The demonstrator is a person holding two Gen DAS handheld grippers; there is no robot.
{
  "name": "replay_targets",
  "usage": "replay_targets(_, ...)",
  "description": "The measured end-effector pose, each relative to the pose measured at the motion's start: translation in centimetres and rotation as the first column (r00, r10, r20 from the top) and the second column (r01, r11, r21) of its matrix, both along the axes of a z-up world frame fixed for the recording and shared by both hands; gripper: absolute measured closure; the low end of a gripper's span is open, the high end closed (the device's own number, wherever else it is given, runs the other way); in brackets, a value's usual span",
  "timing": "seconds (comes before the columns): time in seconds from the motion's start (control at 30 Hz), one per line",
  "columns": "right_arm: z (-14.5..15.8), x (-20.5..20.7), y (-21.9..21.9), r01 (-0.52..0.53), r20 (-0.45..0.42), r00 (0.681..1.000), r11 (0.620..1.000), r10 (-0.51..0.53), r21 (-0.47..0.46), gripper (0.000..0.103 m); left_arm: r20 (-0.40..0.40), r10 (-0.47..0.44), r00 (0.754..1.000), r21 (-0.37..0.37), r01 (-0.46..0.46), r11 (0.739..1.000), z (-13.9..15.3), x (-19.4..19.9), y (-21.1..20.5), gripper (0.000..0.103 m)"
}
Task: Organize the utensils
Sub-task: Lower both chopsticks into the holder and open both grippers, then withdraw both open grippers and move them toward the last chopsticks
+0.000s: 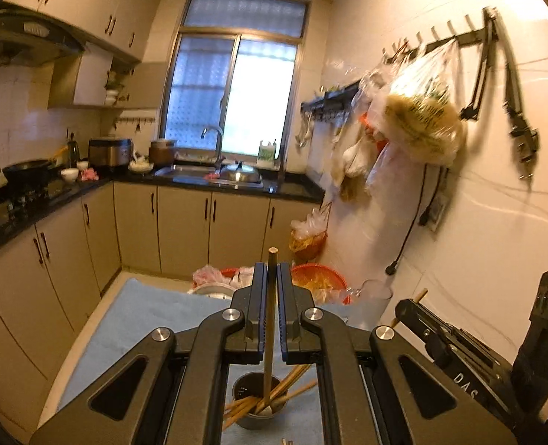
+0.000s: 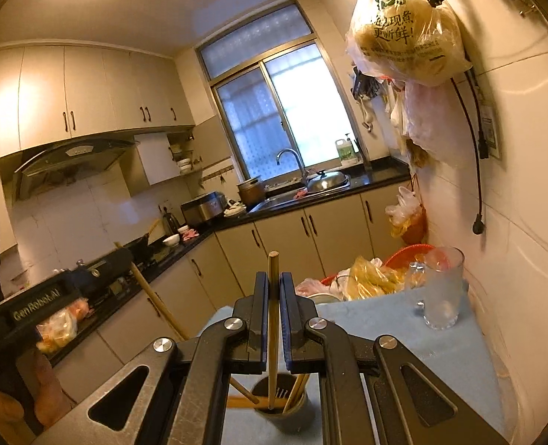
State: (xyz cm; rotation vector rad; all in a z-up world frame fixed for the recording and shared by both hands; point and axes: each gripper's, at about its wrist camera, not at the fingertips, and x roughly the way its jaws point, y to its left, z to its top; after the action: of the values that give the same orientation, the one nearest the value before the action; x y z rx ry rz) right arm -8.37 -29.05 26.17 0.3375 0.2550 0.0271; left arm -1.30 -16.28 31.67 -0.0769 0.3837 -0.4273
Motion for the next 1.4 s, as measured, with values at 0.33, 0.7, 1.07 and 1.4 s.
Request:
replay_targets(0.33, -6.1, 5.3, 0.8, -0.018, -0.154, 0.988, 1.0, 0.016, -0.008, 0.096, -0.111, 0.003, 0.994, 0.064, 0.005, 0.998, -5.2, 3.5, -1.0, 0.097)
replay_targets(0.7, -5.6, 3.8, 1.1, -0.01, -0.16, 0.987, 1.0, 0.005, -0.029, 0.065, -0.009, -0.027, 1.0, 0.033, 0.027, 0.999, -2.7, -3.1, 1.3, 0.051)
replay_targets(1.07, -4.7, -3.7, 1.5, 0.03, -0.205, 0.977, 0.991, -0.056, -0.129, 0.044, 0.028, -0.023, 0.999, 0.048, 0.021, 0.999, -4.2, -12.0, 6.0, 0.033)
replay_targets(1.4, -12.9, -7.9, 0.5, -0.065, -0.515, 0.857, 0.994, 0.009, -0.091, 0.041, -0.202, 0.051, 0.978, 0.127, -0.025, 0.992, -14.4, -14.6, 9.5, 0.033)
